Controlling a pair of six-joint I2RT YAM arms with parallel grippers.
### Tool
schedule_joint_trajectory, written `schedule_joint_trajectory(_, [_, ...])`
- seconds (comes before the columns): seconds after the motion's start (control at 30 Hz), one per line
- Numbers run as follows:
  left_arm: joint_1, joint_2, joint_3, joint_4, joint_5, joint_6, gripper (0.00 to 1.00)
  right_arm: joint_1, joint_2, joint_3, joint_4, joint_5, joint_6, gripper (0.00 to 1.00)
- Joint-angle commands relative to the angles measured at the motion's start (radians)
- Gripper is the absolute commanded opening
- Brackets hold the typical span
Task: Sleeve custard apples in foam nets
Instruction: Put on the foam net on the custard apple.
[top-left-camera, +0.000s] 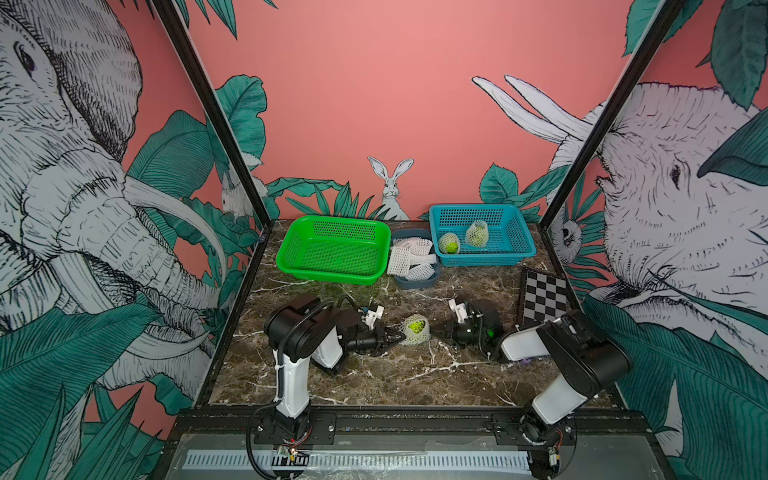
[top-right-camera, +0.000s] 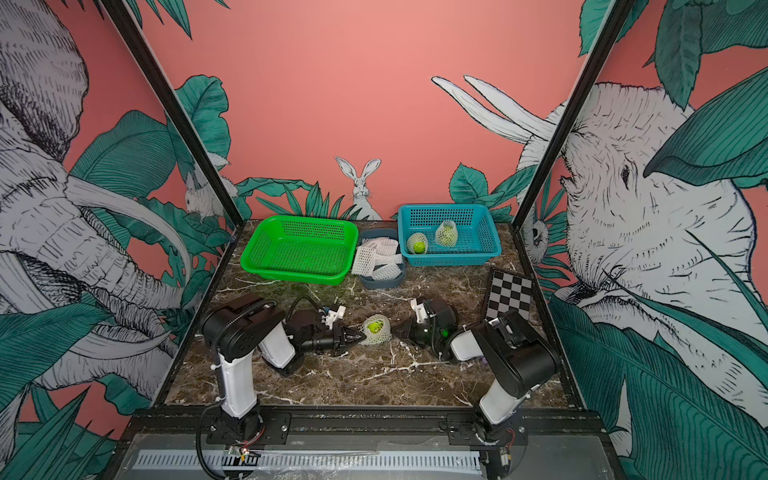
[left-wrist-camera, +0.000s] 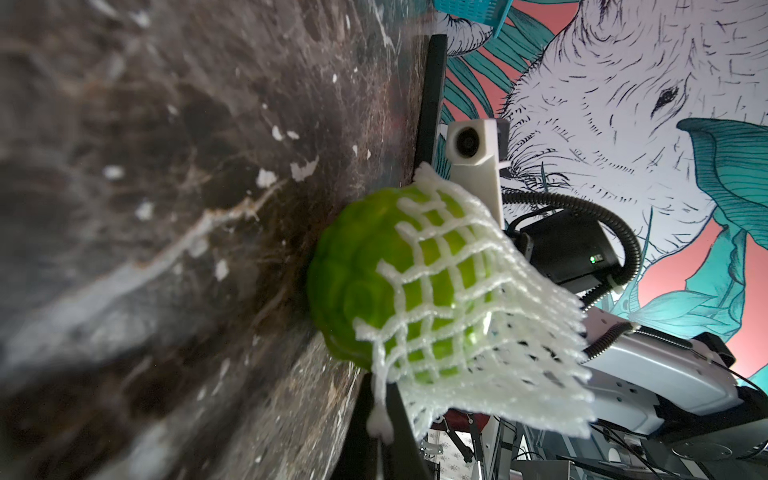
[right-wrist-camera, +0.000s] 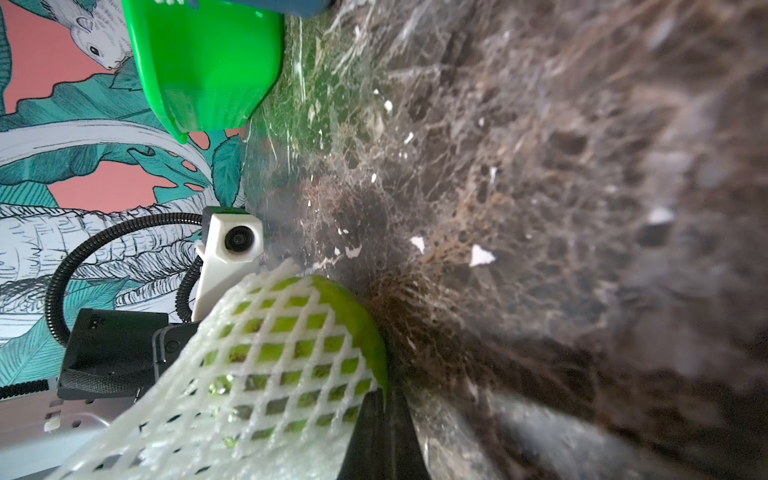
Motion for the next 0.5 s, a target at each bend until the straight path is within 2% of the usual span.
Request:
schedule_joint_trajectory(0.0, [-0.006, 0.018, 0.014, 0.02, 0.007, 0.009, 0.0, 0.006, 0.019, 0.025, -0.01, 0.023, -0.02, 0.0])
schedule_joint_trajectory(0.47, [-0.006, 0.082, 0.042, 0.019, 0.006, -0.01, 0.0, 0.015, 0.047, 0.062, -0.063, 0.069, -0.026, 0.0])
